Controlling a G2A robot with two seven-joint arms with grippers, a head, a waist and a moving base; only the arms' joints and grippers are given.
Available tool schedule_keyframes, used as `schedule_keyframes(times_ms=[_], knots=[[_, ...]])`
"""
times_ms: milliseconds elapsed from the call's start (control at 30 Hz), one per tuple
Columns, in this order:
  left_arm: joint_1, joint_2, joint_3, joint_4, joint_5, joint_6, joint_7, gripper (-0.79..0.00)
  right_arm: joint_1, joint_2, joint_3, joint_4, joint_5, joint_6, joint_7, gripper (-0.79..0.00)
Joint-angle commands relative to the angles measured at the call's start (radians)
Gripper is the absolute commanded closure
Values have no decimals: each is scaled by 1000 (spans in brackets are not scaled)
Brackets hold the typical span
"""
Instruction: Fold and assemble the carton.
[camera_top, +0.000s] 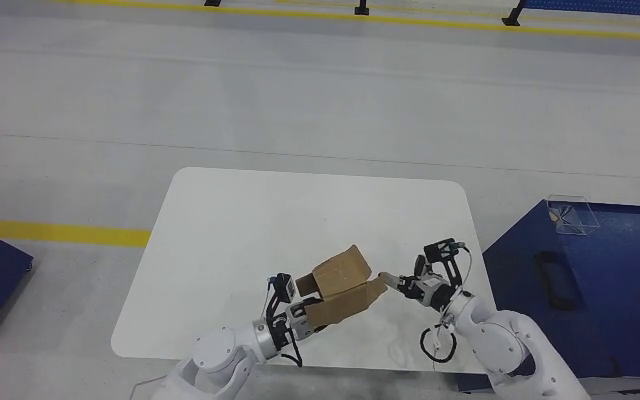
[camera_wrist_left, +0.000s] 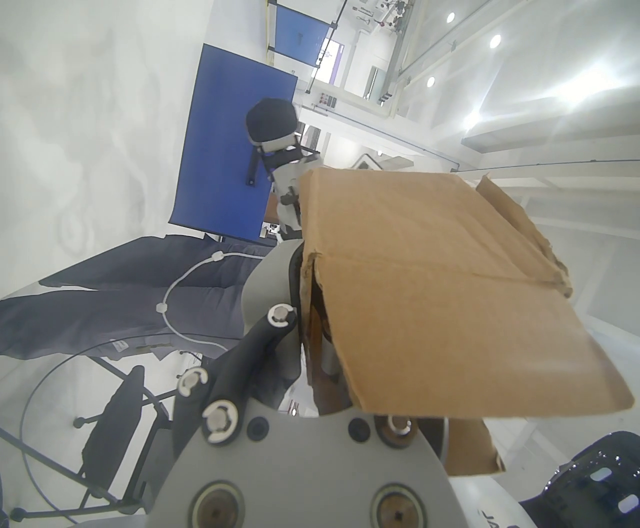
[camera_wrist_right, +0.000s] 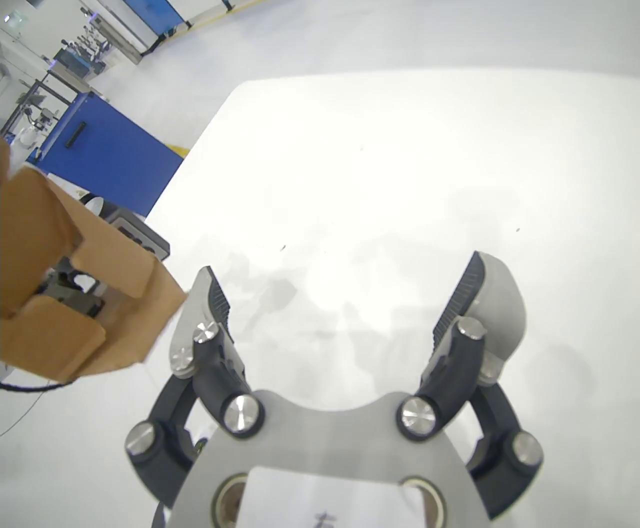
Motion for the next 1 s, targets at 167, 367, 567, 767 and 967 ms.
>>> schedule_keyframes(times_ms=[167,367,567,767,967], knots=[[-12,-3,5,4,-2,15,0,0,33,-4,-21,53,211,-112,118,-785],[-19,-5,11,11,0,20,-2,0,39,1,15,62,329,-157,172,-785],[-17,-5,11,12,3,18,-7,0,43,3,26,59,357,-168,180,-785],[-10,-5,13,11,12,14,-9,0,36,3,37,34,335,-174,131,-785],[-6,-5,15,10,21,11,-8,0,37,4,37,8,329,-166,140,-785]])
